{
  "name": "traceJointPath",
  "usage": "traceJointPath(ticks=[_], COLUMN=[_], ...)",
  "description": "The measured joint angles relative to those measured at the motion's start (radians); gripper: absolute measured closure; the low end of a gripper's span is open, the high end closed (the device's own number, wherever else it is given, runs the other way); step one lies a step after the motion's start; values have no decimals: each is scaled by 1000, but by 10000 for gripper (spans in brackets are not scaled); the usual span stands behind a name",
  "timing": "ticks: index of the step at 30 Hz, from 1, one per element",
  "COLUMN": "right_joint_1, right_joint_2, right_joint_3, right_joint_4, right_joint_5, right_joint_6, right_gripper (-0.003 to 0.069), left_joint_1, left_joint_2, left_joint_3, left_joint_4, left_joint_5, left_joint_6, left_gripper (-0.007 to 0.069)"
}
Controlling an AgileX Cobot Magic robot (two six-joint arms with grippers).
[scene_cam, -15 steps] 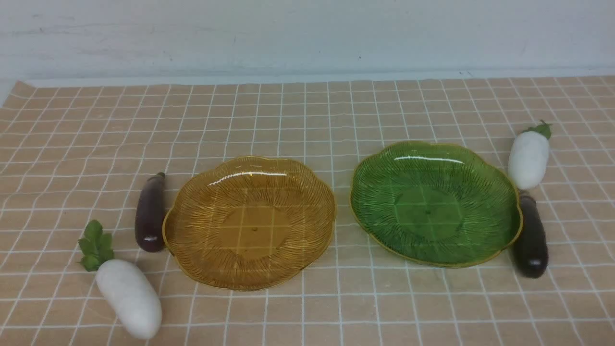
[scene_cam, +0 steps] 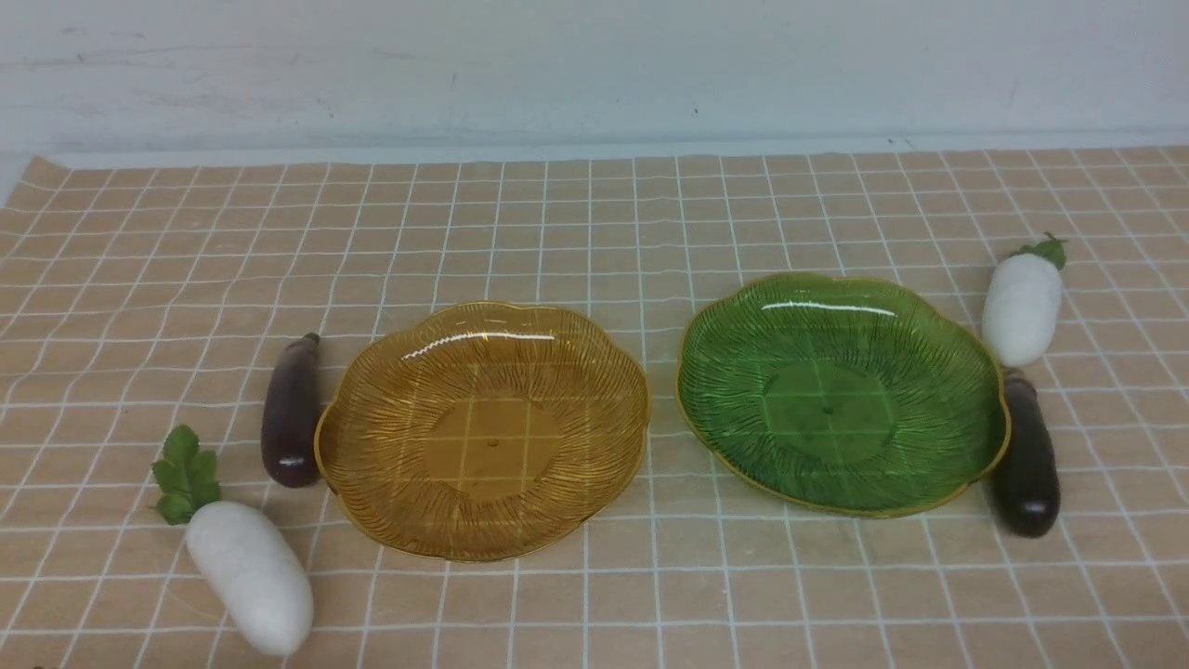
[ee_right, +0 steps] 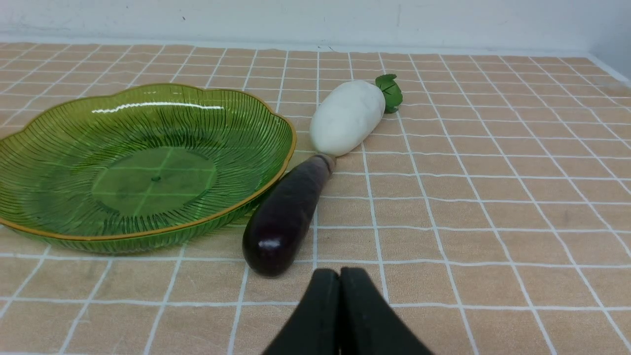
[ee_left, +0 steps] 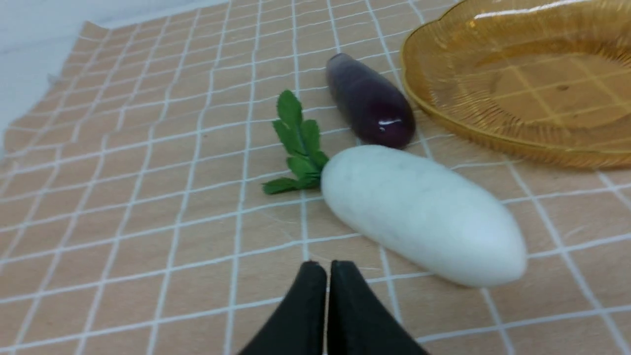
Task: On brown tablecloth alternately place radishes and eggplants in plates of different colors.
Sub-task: 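Pick up the white radish and place it on the plate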
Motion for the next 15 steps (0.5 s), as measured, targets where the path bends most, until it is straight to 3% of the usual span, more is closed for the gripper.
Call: traceJointPath(ticks=[10, 13, 15], right_joint_1=[0, 0, 0], right_joint_2=[0, 0, 0], right_joint_3=[0, 0, 0], right_joint_4=[0, -1, -10], right_joint_5=[0, 0, 0], right_joint_6=[0, 0, 1], right_gripper=[674, 674, 674], left_joint_1=[0, 0, 0], left_joint_2=[0, 0, 0], left_joint_3=[1, 1, 1], left_joint_4=[0, -103, -241], left_joint_5=[-40, -131, -222], left_joint_6=[-26, -105, -202], left_gripper=[628, 628, 628])
